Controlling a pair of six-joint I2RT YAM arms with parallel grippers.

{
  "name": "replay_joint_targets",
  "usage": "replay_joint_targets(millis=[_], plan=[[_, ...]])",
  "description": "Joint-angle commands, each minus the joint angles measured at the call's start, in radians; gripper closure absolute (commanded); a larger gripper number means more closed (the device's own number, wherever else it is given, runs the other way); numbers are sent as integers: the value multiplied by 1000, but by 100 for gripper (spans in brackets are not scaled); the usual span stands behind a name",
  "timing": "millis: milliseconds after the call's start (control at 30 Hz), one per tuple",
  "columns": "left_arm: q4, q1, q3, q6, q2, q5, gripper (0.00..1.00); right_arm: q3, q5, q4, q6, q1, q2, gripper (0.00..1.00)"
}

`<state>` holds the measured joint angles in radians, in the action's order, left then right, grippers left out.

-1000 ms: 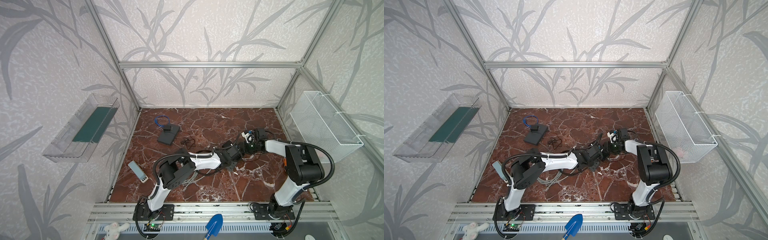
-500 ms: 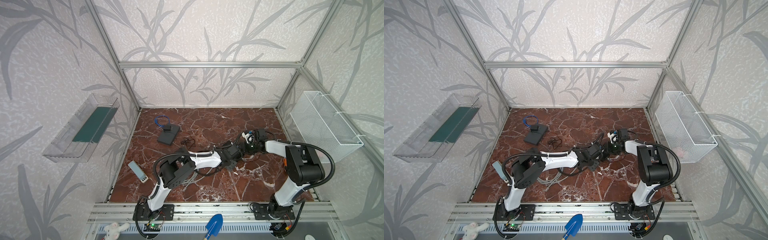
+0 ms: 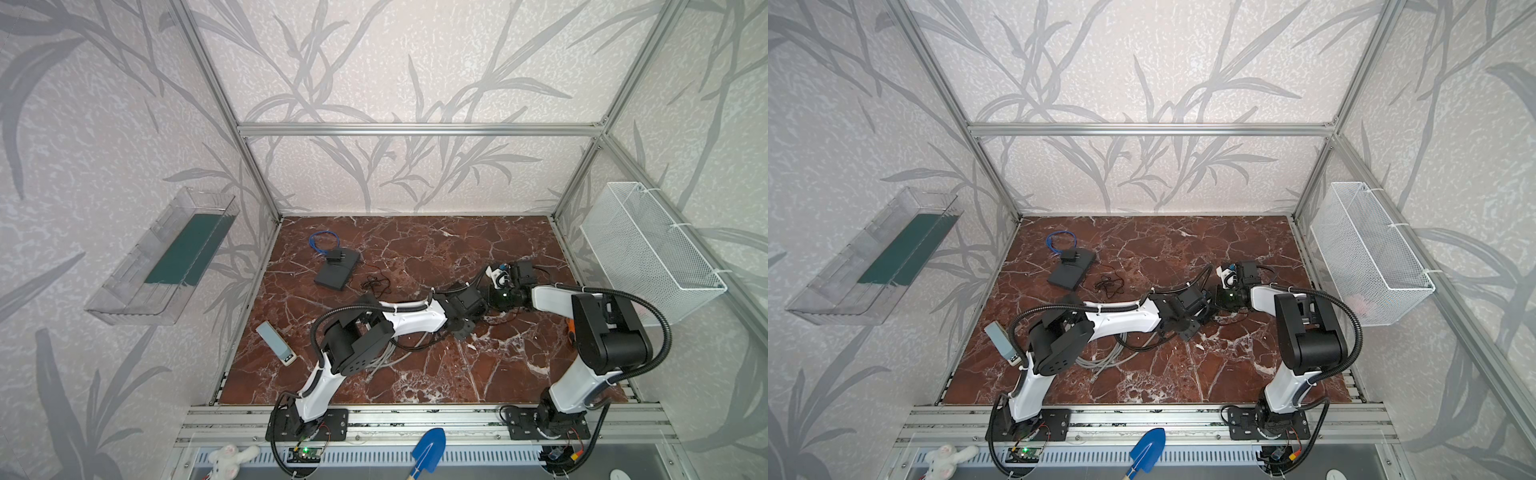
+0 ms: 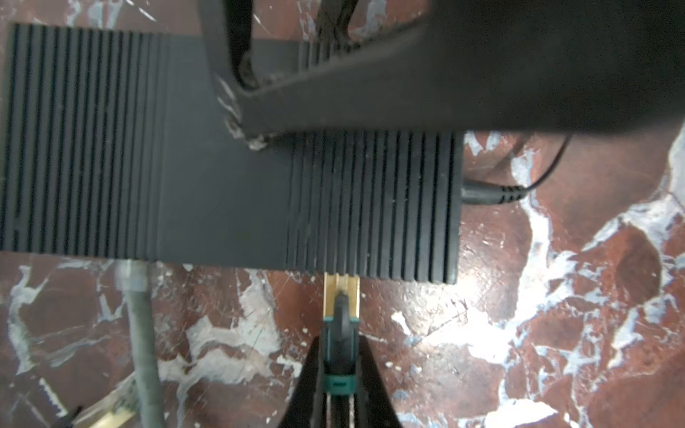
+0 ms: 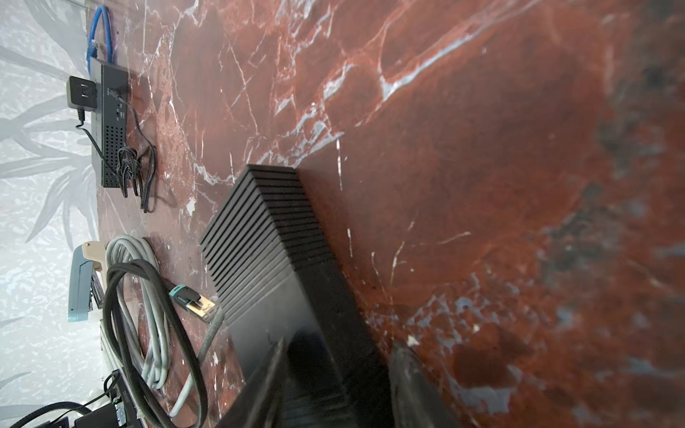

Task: Insert the plug into the switch port
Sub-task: 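Align the plug with the box port using left gripper while right steadies box, then push the plug into the box port with left gripper while right holds box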

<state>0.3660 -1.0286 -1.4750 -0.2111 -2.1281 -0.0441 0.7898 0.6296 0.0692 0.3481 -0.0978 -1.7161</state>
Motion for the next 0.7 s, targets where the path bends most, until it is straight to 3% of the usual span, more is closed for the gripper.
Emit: replay_joint_targets(millis=[0,100,267,533,667], plan=[[-66,3,58,-60,-75,-13,96,-48,132,112,33,-36,28,56],[-125,11,54,-84,-72,-7,96,-73,149,113,29,-45,49,57],[-127,11,-33,-24,-118,-14,96,-122,206,100,29,-73,65,58],[-261,14,-25,40,-128,0,97,-139,356,68,4,-105,15,60],[-345,21,-25,59,-133,-13,97,-129,378,101,-15,-119,15,62]])
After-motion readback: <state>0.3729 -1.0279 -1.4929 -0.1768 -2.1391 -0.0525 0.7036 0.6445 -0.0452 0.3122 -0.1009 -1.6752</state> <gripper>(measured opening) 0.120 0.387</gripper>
